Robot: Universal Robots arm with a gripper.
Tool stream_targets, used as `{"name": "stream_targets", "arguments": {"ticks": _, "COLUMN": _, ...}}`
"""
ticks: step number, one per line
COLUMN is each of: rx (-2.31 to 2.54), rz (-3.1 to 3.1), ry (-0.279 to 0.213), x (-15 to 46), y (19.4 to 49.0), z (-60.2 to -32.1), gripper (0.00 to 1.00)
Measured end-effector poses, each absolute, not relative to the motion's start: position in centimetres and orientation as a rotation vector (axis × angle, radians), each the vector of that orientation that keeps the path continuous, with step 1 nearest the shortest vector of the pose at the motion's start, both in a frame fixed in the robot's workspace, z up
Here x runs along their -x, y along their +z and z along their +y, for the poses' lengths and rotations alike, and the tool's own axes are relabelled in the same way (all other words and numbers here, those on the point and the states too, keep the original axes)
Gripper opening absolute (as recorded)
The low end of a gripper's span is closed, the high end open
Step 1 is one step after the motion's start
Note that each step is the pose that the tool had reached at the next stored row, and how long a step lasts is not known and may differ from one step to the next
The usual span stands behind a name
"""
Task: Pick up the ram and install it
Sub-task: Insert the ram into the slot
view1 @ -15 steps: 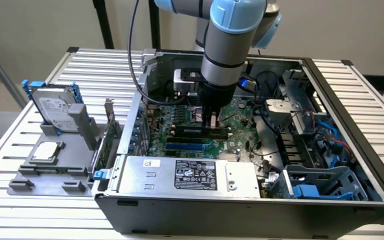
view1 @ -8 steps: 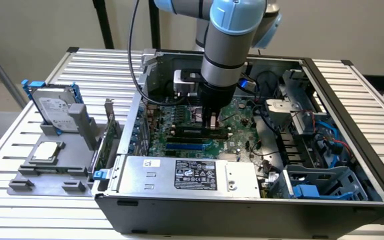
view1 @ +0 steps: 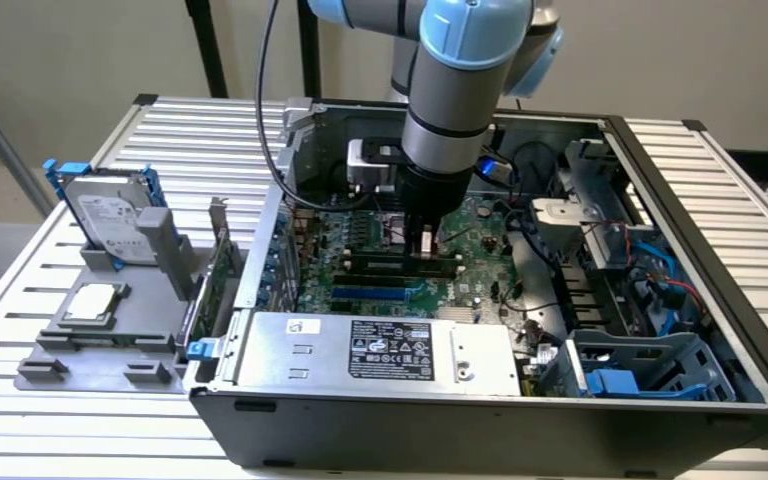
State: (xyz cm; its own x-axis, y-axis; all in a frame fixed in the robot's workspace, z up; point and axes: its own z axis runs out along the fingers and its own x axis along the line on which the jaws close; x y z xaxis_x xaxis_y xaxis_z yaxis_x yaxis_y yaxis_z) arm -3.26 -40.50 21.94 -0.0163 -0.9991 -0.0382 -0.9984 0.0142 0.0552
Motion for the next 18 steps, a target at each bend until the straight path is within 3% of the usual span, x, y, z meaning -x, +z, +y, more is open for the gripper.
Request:
{"name": "stream_targets", "arguments": {"ticks": 7, "rx": -2.195, "rz": -2.229, "ry": -0.103, "x": 3.4, "y": 24.1, "z": -40.5, "gripper": 0.22}}
{"name": "stream_targets", "arguments": {"ticks": 11, "rx": -2.195, "rz": -2.229, "ry": -0.103, "x": 3.6, "y": 24.5, "z": -40.5, "gripper": 0.11}}
{"name": "stream_targets", "arguments": {"ticks": 18, "rx": -2.195, "rz": -2.229, "ry": -0.103, "x": 3.6, "y": 24.5, "z": -40.5, "gripper": 0.11}}
